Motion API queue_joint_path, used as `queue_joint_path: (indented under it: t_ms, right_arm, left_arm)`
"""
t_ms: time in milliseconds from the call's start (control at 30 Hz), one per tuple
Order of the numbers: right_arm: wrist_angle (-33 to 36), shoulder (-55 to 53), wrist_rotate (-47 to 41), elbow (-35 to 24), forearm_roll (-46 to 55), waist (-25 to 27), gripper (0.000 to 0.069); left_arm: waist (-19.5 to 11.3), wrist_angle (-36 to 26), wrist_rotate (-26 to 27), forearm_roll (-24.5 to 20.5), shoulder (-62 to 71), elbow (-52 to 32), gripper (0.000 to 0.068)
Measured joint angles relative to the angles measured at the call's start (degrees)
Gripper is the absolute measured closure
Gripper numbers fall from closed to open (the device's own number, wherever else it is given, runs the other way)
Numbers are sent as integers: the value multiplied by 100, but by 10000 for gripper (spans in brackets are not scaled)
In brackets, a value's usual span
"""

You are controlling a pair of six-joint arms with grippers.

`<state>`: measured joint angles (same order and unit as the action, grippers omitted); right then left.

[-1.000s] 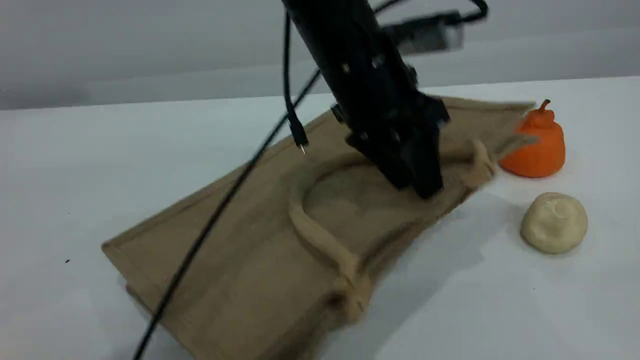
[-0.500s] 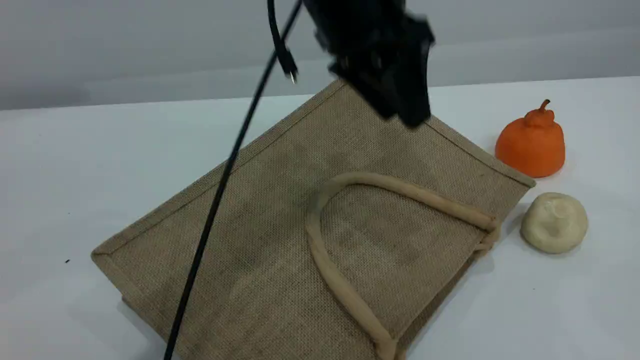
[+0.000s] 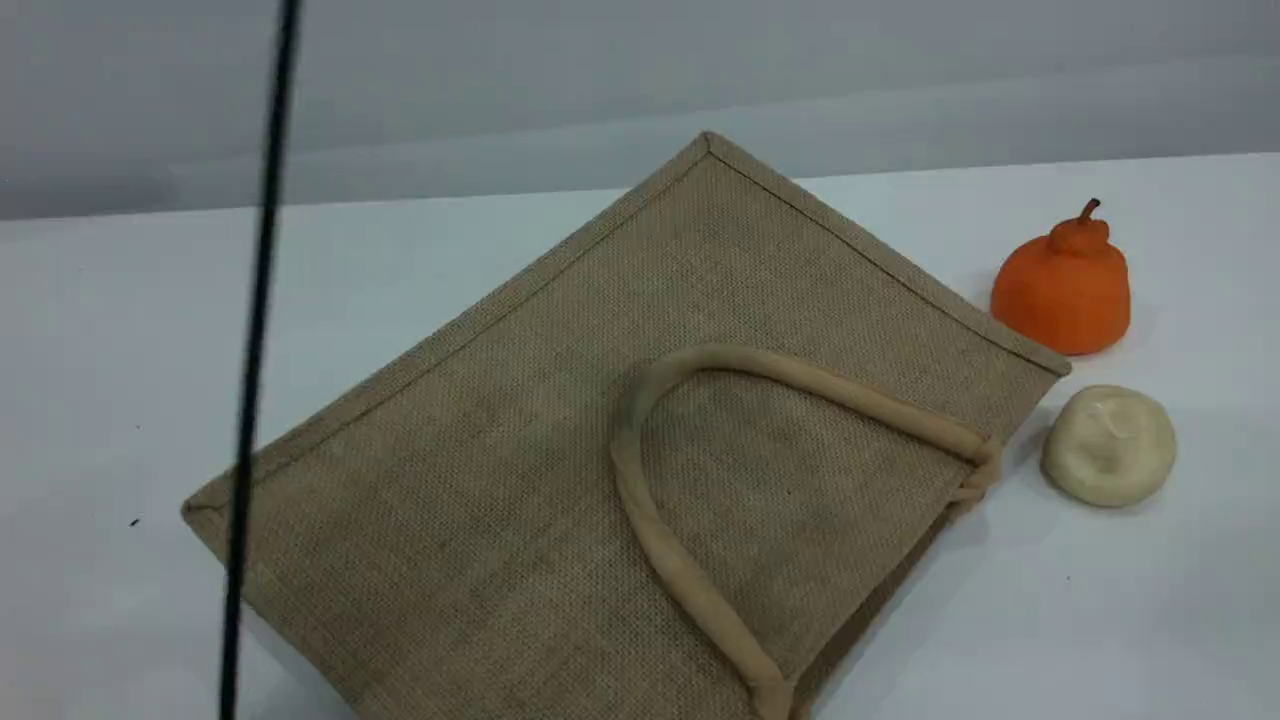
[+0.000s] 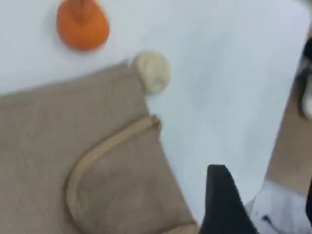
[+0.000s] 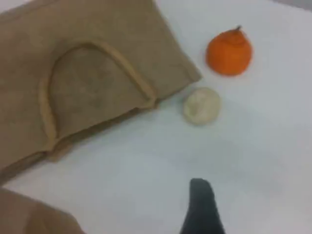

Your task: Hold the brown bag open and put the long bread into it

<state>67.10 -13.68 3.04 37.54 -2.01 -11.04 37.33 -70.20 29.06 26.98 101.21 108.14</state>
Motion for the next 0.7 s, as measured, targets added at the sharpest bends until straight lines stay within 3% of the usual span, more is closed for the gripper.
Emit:
queue_joint_path:
  t_ms: [100, 267, 533, 700]
  right_arm:
    - [25, 337, -11, -365, 45, -187, 259]
    - [-244, 948, -135, -695, 9, -394, 259]
    - [-639, 1378, -161, -860, 59, -388, 259]
    - [-631, 1368, -173, -860, 51, -385, 259]
  left_arm:
    - [95, 0, -348, -56, -432, 0, 316]
    - [491, -14, -1014, -674, -1064, -68, 316]
    - [1596, -8, -2360, -2144, -1993, -68, 316]
    - [2293, 22, -2805, -2569, -2406, -291, 318]
